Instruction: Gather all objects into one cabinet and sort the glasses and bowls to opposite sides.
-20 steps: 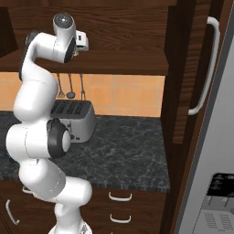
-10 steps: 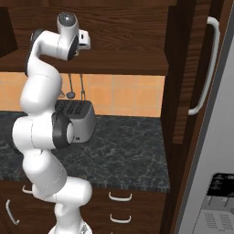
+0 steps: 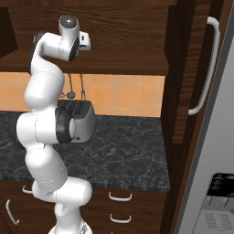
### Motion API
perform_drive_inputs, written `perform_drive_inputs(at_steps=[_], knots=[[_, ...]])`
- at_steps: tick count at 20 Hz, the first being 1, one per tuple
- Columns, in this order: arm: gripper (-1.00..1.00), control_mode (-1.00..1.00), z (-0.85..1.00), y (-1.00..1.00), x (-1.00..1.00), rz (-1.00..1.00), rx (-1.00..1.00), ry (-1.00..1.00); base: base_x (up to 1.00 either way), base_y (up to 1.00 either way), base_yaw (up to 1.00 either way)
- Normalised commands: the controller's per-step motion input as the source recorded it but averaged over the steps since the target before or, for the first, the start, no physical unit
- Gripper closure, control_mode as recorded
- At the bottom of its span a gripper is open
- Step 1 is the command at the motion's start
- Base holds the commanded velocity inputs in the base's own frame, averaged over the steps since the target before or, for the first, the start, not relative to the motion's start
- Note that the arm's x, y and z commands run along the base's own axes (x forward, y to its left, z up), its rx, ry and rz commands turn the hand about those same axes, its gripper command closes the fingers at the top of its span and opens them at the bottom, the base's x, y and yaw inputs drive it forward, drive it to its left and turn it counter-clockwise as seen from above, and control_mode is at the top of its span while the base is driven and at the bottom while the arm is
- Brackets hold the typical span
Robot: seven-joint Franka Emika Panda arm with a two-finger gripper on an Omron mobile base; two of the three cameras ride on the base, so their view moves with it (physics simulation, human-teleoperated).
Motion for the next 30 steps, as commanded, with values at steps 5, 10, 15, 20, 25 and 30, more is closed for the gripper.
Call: perform_drive_inputs(at_steps=[5,10,15,20,25,30], knots=[[-1.00,-1.00,-0.04,0.16,0.25,0.00,0.00,0.00,0.00,0.00,0.00],[-1.00,-1.00,0.00,0.00,0.31,0.00,0.00,0.00,0.00,0.00,0.00],[-1.00,-1.00,0.00,0.00,0.42,0.00,0.01,0.00,0.00,0.00,0.00],[-1.00,-1.00,0.00,0.03,0.31,0.00,0.01,0.03,0.00,0.00,0.00],[-1.00,-1.00,-0.01,0.34,0.25,0.00,0.00,0.03,0.00,0.00,0.00],[1.00,-1.00,-0.07,0.39,0.13,0.00,0.00,0.02,0.00,0.00,0.00]])
